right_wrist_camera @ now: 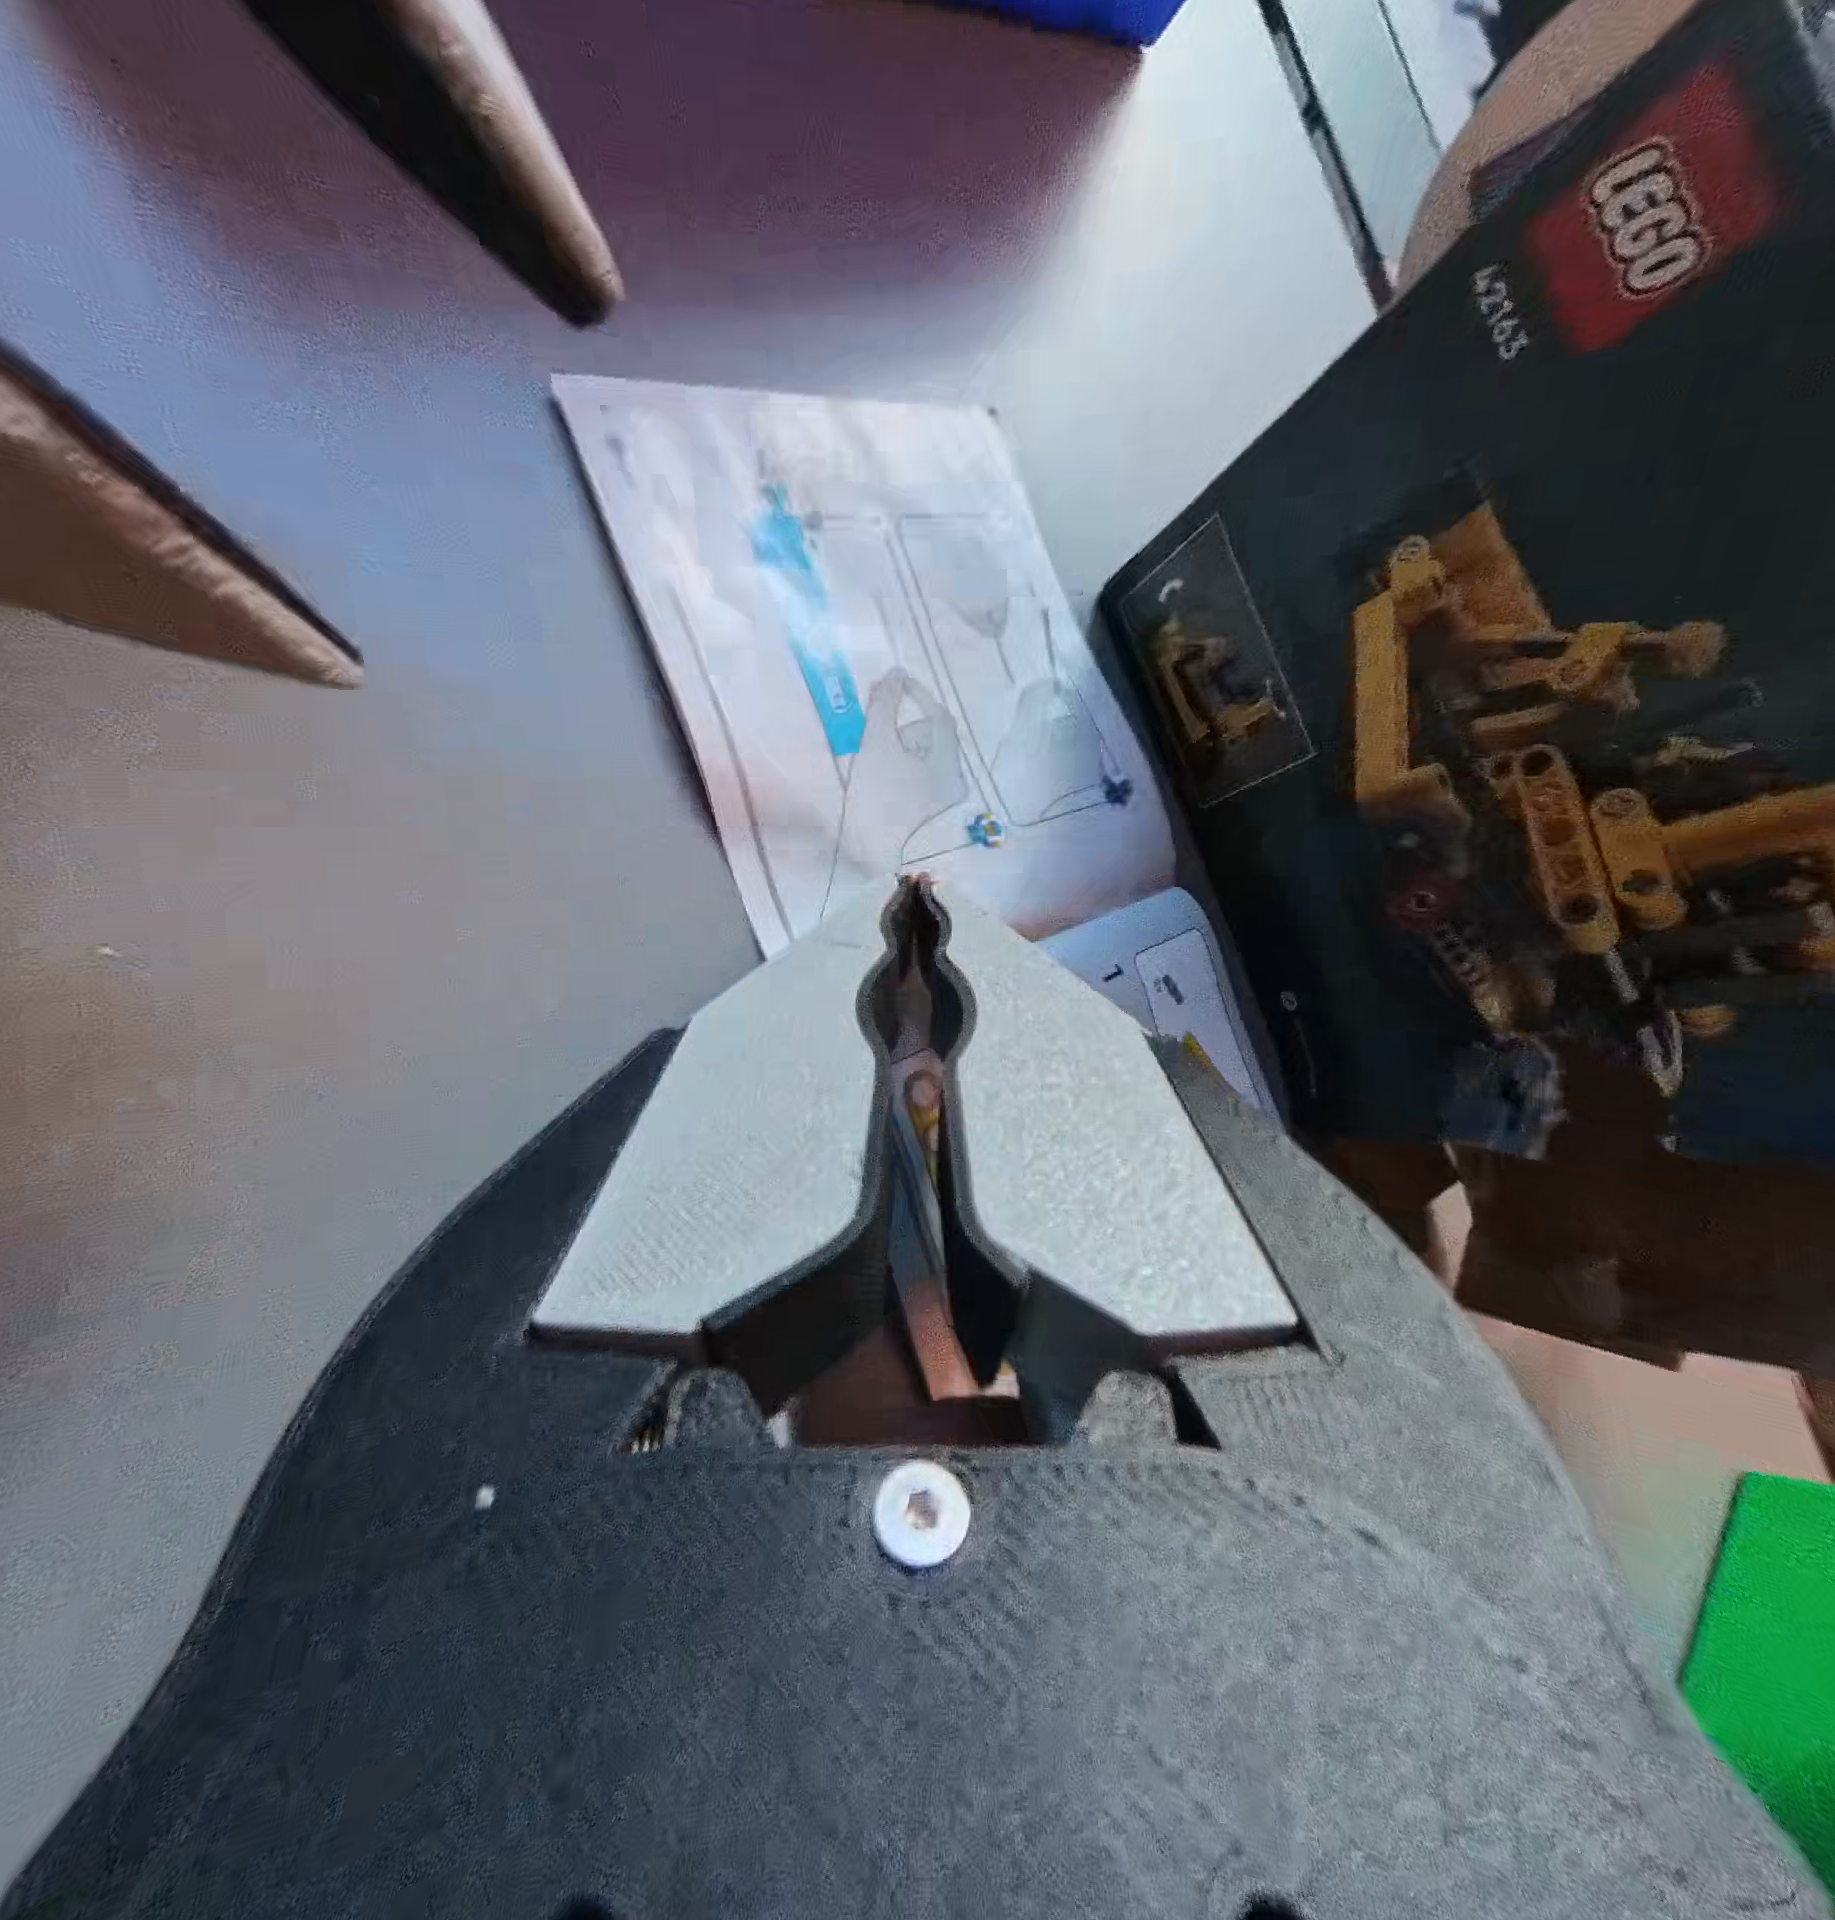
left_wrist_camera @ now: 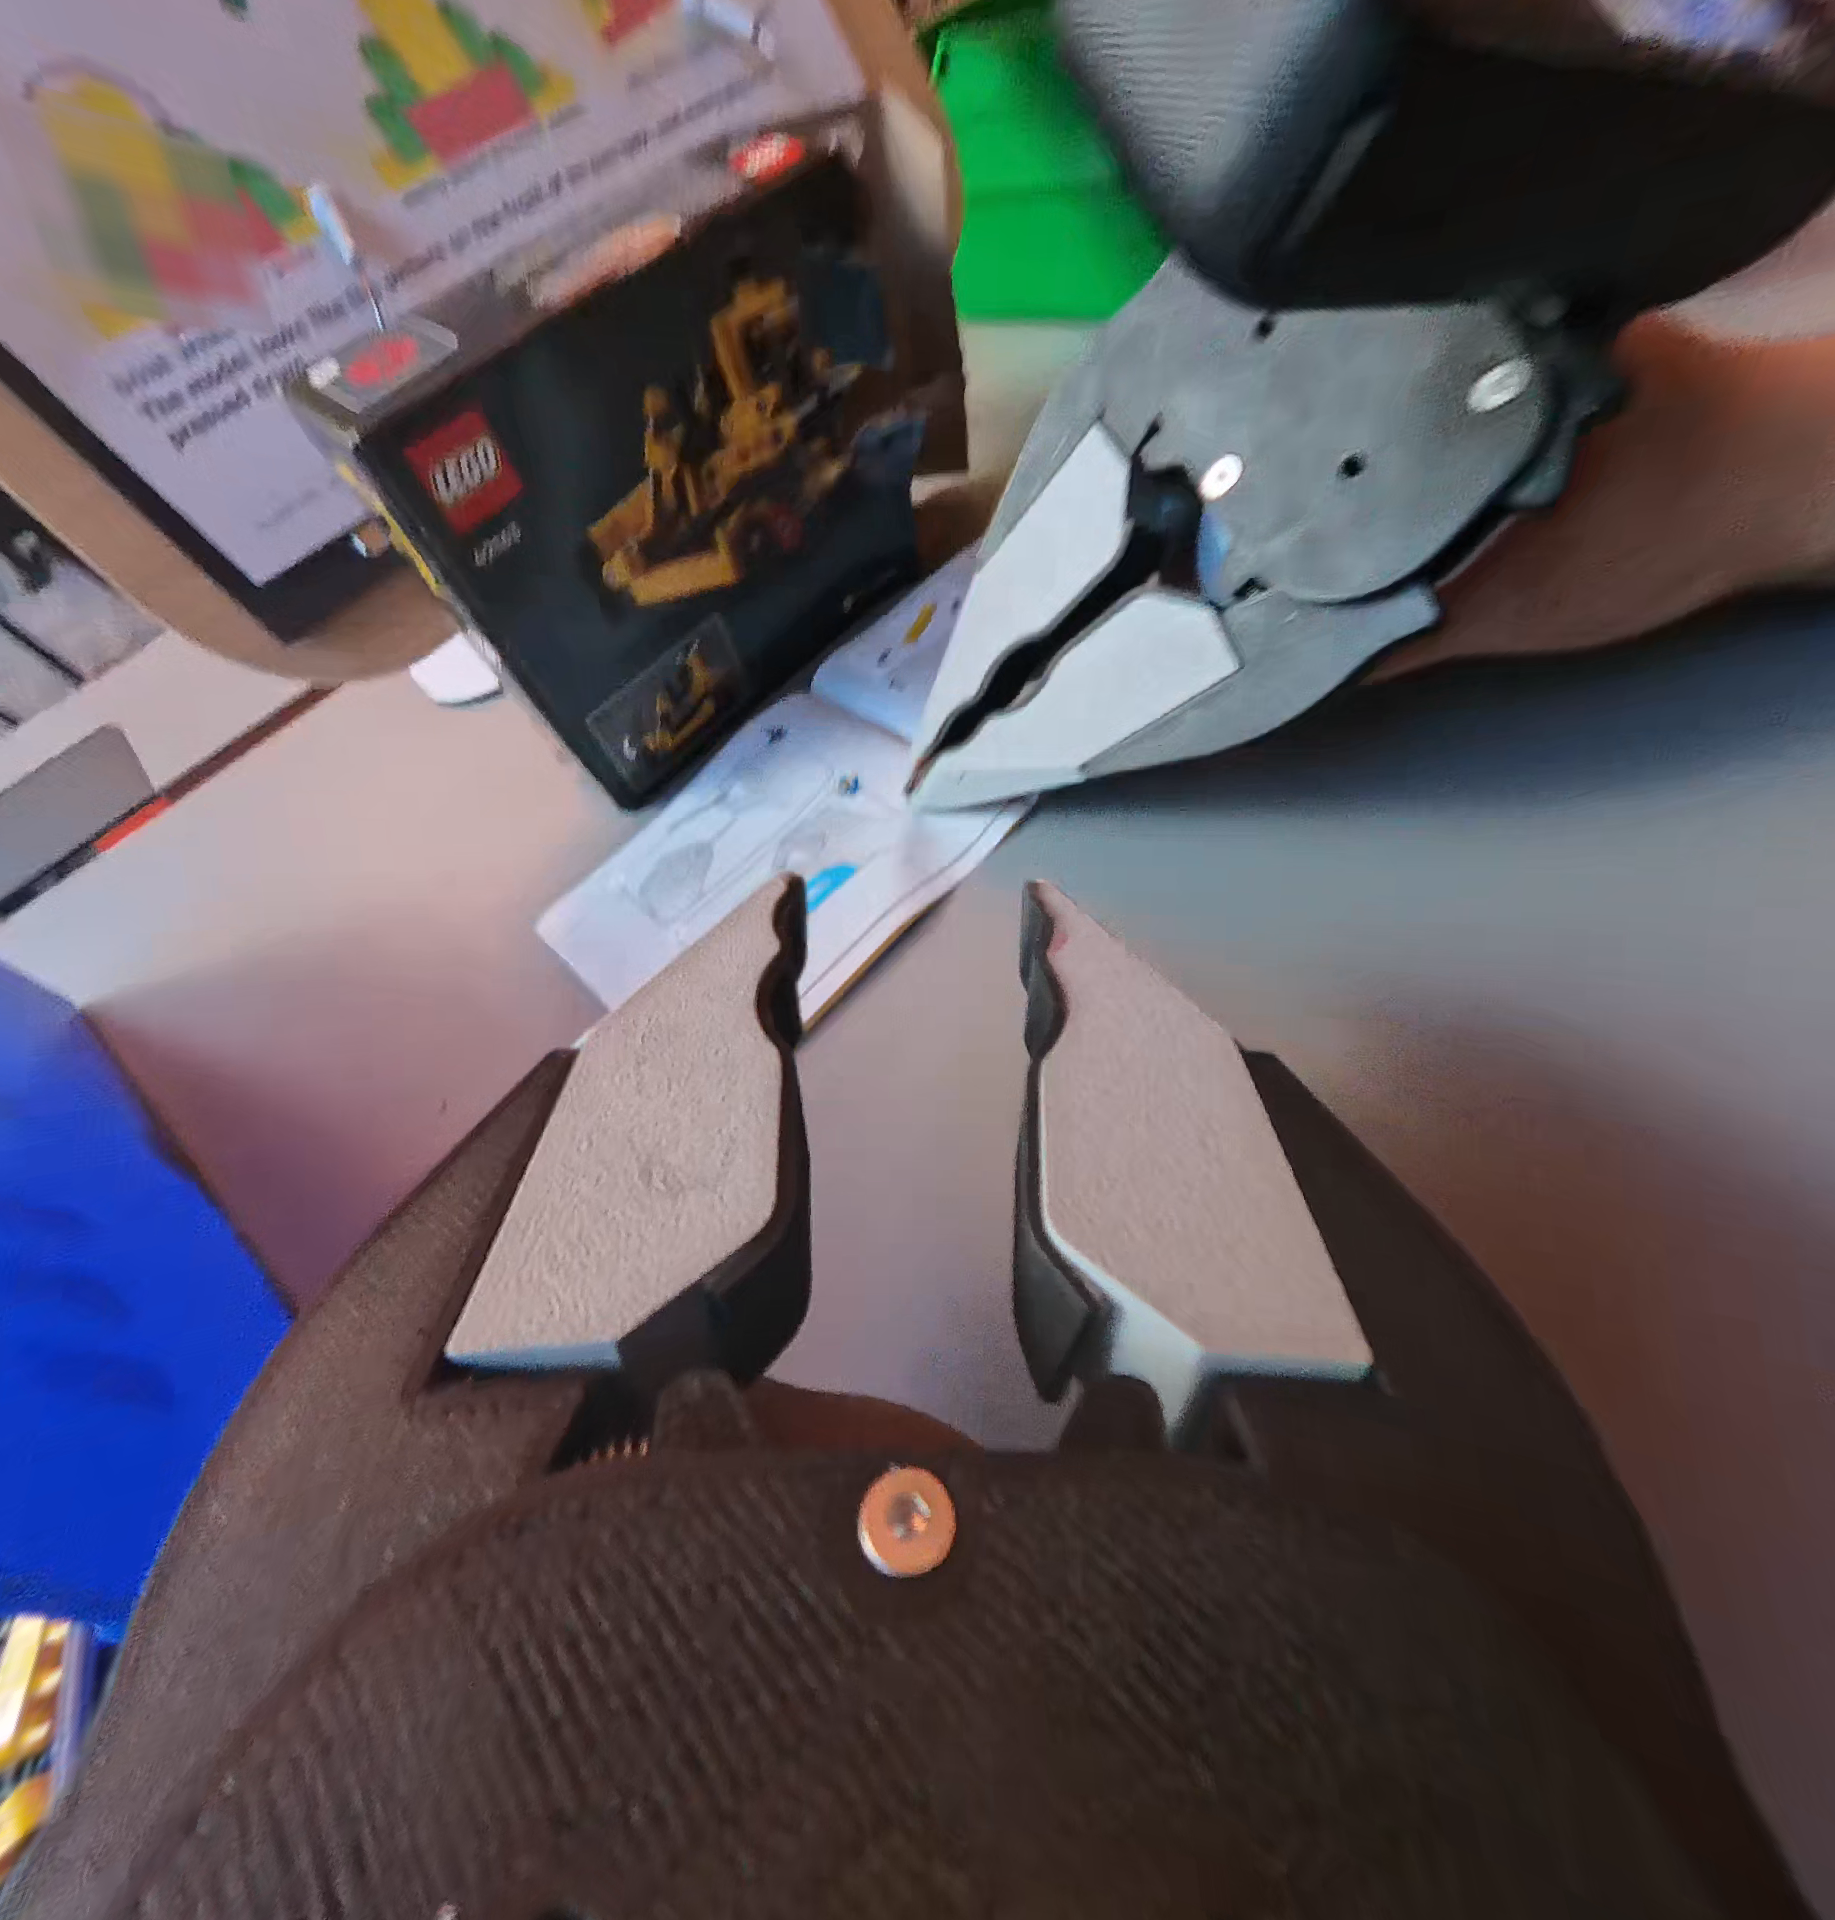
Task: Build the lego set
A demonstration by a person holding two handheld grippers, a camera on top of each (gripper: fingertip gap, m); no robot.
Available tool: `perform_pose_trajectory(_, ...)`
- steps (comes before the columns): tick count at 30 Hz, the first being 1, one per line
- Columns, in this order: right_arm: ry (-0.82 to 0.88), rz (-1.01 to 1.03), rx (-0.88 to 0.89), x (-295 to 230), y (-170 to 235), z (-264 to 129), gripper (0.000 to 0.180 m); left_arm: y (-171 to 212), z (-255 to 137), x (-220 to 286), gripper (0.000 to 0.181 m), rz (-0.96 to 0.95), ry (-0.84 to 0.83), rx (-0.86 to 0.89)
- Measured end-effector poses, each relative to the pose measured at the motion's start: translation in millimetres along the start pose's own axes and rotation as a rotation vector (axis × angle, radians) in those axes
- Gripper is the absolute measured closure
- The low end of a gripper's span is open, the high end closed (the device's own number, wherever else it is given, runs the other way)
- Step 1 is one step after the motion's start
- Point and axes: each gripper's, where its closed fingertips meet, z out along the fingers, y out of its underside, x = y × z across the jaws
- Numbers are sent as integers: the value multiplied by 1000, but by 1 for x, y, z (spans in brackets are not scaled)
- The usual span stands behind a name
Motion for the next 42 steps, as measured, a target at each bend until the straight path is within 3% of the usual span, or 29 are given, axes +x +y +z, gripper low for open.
perform_pose_trajectory(4,-26,5,11,1,1,0,180,20,4,-3,134,-25,-8,-127)
perform_pose_trajectory(14,-43,18,15,3,2,1,180,35,4,-19,126,-151,26,-191)
perform_pose_trajectory(22,-56,34,18,4,3,1,180,38,5,-15,127,-264,145,-204)
perform_pose_trajectory(42,-46,23,17,5,4,1,180,39,4,-11,127,-217,139,-215)
